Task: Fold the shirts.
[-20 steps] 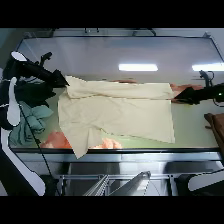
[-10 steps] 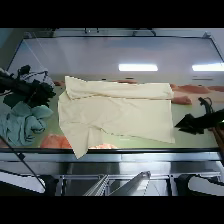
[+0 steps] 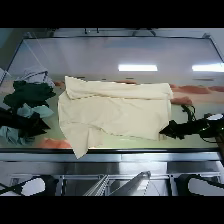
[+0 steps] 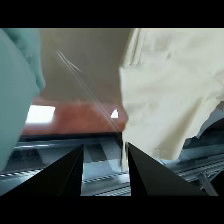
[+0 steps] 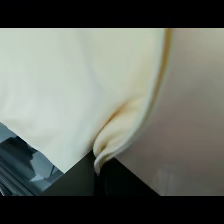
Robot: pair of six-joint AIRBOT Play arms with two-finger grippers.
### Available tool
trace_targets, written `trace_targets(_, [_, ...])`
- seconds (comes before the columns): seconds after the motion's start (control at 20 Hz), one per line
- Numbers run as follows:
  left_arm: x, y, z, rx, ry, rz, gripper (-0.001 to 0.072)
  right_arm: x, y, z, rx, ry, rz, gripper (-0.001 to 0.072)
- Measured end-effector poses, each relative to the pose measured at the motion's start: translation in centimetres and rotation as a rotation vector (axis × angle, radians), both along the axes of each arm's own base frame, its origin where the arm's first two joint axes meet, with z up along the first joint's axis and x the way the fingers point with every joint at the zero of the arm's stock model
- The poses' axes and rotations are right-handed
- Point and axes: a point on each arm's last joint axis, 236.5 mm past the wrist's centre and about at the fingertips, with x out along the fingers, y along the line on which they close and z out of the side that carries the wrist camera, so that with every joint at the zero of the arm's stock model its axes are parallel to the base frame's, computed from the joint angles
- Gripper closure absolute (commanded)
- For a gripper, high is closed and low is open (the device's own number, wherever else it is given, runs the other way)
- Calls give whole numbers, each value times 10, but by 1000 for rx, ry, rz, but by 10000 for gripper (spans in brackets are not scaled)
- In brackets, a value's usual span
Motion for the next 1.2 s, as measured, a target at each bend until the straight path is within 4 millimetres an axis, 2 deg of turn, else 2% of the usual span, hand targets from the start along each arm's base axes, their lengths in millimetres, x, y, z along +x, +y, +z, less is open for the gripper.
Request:
trace_targets(0.2, [-16, -40, -27, -30, 14, -6, 421, 17, -1, 0, -18, -56, -32, 684])
trace_targets(0.3, [-14, -63, -40, -56, 12, -13, 421, 20, -1, 0, -21, -65, -39, 684])
trace_targets(0.45, [-7, -106, -49, -135, 22, -42, 424, 24, -2, -1, -26, -76, -49, 684])
trace_targets(0.5, [-4, -116, -52, -146, 26, -61, 467, 24, -2, -1, -26, -76, -49, 684])
trace_targets(0.55, [-2, -126, -55, -158, 33, -88, 710, 24, -2, -1, -26, -76, -48, 684])
trace_targets(0.65, [-1, -139, -56, -174, 39, -164, 707, 23, 0, 1, -17, -73, -43, 684])
trace_targets(0.8, [-2, -144, -42, -185, 25, -269, 705, 15, 2, 6, 5, -59, -19, 685])
trace_targets(0.9, [0, -144, -19, -211, -9, -284, 685, 13, -5, 15, 16, -58, -28, 685])
trace_targets(1.1, [3, -117, 15, -194, -83, -252, 686, 16, -28, 44, 54, -53, -151, 685])
trace_targets(1.2, [-1, -103, 24, -186, -99, -215, 687, 17, -39, 55, 56, -61, -204, 685])
